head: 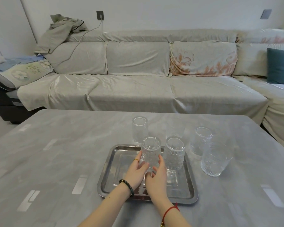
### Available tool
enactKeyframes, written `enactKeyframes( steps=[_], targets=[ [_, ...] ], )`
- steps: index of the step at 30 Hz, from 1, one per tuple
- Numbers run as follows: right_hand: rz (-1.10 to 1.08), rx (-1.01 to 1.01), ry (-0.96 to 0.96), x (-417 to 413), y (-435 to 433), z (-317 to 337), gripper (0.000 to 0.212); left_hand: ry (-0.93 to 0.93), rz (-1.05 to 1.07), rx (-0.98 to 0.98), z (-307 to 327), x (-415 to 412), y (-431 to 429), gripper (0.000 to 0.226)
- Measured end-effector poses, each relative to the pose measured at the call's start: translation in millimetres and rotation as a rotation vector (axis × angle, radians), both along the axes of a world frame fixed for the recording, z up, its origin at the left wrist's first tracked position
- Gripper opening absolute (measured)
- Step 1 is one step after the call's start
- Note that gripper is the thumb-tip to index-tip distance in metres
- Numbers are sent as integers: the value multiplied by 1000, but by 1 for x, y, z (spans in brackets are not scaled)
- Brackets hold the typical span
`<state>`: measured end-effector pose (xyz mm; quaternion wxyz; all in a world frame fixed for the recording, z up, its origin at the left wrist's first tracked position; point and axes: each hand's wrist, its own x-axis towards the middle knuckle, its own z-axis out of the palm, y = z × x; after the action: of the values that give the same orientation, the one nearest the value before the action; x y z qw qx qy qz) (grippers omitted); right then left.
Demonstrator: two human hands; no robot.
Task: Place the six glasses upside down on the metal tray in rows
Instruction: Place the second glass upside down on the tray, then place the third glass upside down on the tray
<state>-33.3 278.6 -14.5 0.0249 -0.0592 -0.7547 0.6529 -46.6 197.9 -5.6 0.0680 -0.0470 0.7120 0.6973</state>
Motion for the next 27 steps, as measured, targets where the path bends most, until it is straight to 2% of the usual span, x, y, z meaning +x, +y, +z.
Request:
enactKeyframes(
  steps=[4, 7, 11, 13, 17, 22, 27],
  targets=[
    [-63, 11, 30, 1, -1, 1, 64, -9, -15, -26, -4, 0, -2, 60],
    [-108, 42, 179, 1, -1, 12, 55, 1, 5, -42, 0, -4, -6, 60],
    [-30, 134, 443, -25, 7, 49, 43, 61, 94, -100, 25, -24, -30, 60],
    [52, 200, 467, -52, 11, 71, 40, 100, 99, -152, 44, -40, -44, 60],
    [213, 347, 338, -112, 15, 98, 53, 159, 101, -250, 74, -79, -61, 61],
    [346, 552, 114, -167, 10, 92, 77, 93, 40, -482, 61, -125, -72, 72],
    [457, 604, -23, -201, -10, 72, 92, 34, 30, -483, 28, -159, -69, 85]
  ],
)
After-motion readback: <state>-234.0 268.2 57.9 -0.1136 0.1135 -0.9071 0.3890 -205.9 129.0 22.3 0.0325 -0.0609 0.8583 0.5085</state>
